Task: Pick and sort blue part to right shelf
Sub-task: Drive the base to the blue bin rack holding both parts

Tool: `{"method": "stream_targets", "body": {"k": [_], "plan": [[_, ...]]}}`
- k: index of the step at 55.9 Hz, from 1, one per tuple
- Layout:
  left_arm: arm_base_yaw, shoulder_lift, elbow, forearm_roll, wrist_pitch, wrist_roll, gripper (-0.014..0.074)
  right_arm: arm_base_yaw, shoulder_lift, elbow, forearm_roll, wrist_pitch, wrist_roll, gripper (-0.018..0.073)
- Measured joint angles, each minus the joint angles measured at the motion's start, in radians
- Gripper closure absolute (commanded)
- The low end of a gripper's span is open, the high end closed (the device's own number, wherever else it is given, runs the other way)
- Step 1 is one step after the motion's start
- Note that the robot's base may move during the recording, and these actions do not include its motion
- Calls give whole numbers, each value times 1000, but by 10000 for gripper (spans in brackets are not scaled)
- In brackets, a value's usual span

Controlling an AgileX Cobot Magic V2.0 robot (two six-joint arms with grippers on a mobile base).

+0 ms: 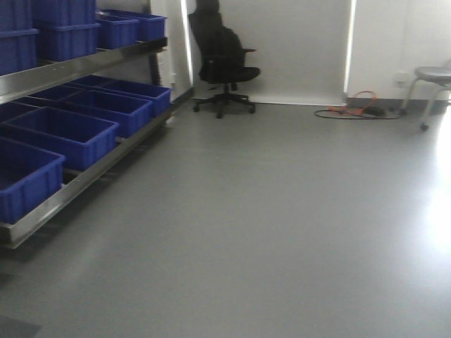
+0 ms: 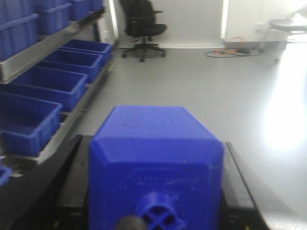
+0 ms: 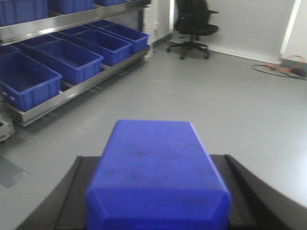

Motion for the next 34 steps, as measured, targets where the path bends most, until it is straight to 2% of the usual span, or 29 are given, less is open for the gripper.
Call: {"method": "stream_targets", "body": {"k": [34], "plan": [[0, 0, 0, 0, 0, 0, 293, 0, 0, 0, 0, 0, 0, 335]]}}
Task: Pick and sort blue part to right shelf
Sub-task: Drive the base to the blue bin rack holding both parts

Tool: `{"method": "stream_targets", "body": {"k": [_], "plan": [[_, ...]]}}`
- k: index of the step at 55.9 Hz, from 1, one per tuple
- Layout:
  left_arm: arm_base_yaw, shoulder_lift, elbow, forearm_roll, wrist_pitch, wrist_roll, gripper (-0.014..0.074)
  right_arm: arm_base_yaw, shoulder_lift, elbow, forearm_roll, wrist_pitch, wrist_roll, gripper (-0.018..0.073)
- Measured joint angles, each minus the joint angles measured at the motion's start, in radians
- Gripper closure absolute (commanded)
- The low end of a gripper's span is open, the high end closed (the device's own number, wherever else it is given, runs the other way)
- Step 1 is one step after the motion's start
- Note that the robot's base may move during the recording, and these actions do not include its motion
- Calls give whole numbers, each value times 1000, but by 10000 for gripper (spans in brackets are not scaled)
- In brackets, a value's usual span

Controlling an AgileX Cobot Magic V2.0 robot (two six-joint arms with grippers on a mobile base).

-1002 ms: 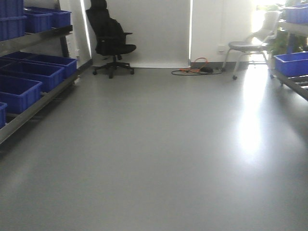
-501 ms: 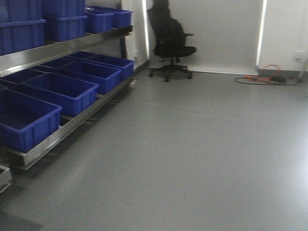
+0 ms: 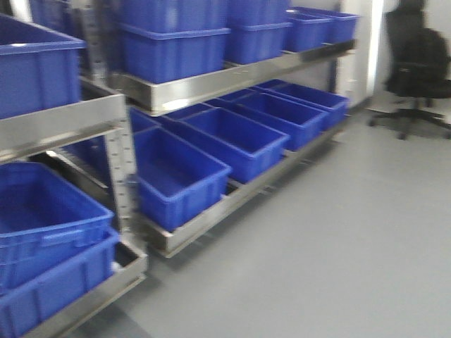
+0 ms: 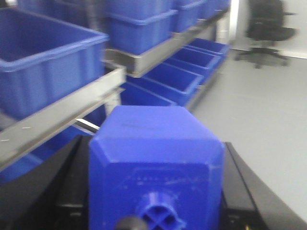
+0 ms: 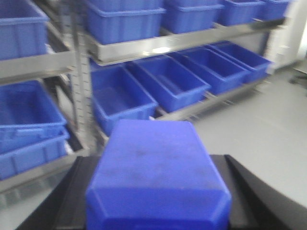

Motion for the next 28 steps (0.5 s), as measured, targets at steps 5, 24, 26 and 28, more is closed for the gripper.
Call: {"method": "stream_targets", "body": {"k": [5, 24, 26, 28], "plan": [[0, 0, 0, 0, 0, 0, 293, 0, 0, 0, 0, 0, 0, 335], [0, 0, 0, 0, 0, 0, 293, 0, 0, 0, 0, 0, 0, 335], [0, 0, 0, 0, 0, 0, 293, 0, 0, 0, 0, 0, 0, 335], [0, 0, 0, 0, 0, 0, 293, 0, 0, 0, 0, 0, 0, 335]]}}
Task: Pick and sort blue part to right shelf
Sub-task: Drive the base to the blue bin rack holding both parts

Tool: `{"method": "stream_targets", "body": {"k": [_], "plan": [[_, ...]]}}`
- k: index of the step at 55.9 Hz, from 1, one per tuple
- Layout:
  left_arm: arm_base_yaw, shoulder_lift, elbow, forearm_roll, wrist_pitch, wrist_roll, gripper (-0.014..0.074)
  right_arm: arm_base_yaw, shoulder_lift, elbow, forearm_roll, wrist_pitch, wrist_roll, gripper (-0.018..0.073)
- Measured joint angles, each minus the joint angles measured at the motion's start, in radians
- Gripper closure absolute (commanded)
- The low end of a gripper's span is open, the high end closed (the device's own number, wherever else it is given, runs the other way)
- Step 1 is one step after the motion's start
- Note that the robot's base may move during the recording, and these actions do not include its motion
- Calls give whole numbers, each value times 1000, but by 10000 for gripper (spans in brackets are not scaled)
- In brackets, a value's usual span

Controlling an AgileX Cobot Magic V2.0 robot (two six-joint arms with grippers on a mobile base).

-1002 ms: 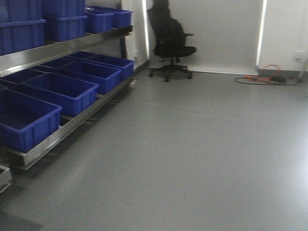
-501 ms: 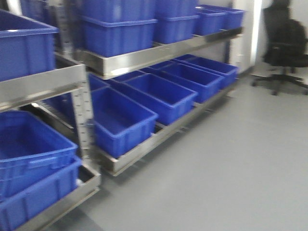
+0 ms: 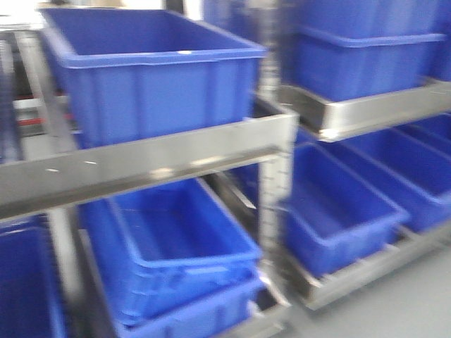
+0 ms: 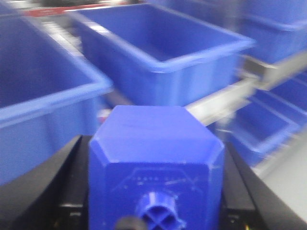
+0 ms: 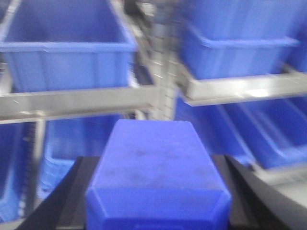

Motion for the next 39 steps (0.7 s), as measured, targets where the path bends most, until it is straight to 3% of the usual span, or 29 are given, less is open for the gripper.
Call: {"method": "stream_targets", "body": {"k": [39], "plan": [[0, -2, 0, 0, 0, 0, 293, 0, 0, 0, 0, 0, 0, 335]]}}
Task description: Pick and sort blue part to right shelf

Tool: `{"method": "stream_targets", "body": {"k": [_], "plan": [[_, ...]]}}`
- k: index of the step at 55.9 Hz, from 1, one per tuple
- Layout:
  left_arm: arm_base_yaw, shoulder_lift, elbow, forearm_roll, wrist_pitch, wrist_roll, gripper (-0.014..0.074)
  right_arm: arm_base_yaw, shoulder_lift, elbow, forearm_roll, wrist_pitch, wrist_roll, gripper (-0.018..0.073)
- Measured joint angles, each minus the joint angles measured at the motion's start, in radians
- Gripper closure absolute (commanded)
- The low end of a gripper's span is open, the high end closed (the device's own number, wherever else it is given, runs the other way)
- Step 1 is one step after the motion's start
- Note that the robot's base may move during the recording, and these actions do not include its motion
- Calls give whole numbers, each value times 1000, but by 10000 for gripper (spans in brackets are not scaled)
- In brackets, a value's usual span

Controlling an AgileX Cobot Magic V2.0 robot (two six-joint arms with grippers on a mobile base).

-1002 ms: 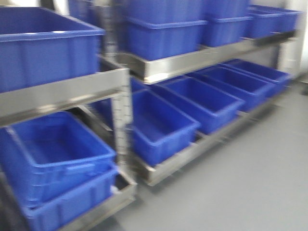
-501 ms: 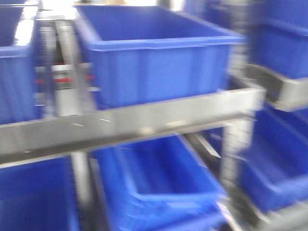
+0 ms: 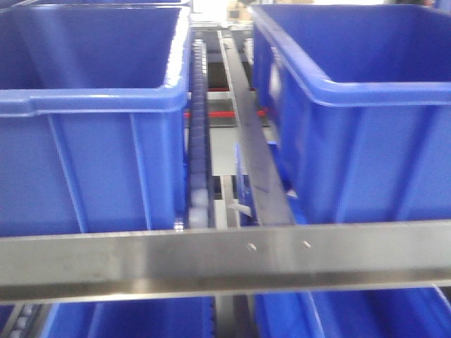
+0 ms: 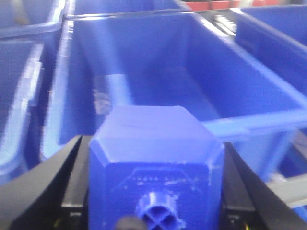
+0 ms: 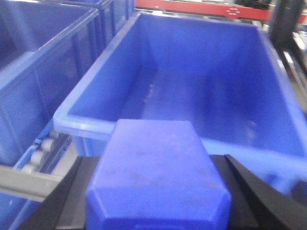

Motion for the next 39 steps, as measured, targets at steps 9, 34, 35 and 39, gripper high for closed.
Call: {"method": "stream_targets", "body": {"k": [9, 34, 35, 39], "plan": [[0, 2, 0, 0, 0, 0, 293, 0, 0, 0, 0, 0, 0, 335], [0, 2, 0, 0, 0, 0, 293, 0, 0, 0, 0, 0, 0, 335], [0, 2, 0, 0, 0, 0, 293, 0, 0, 0, 0, 0, 0, 335], [0, 2, 0, 0, 0, 0, 293, 0, 0, 0, 0, 0, 0, 335]]}}
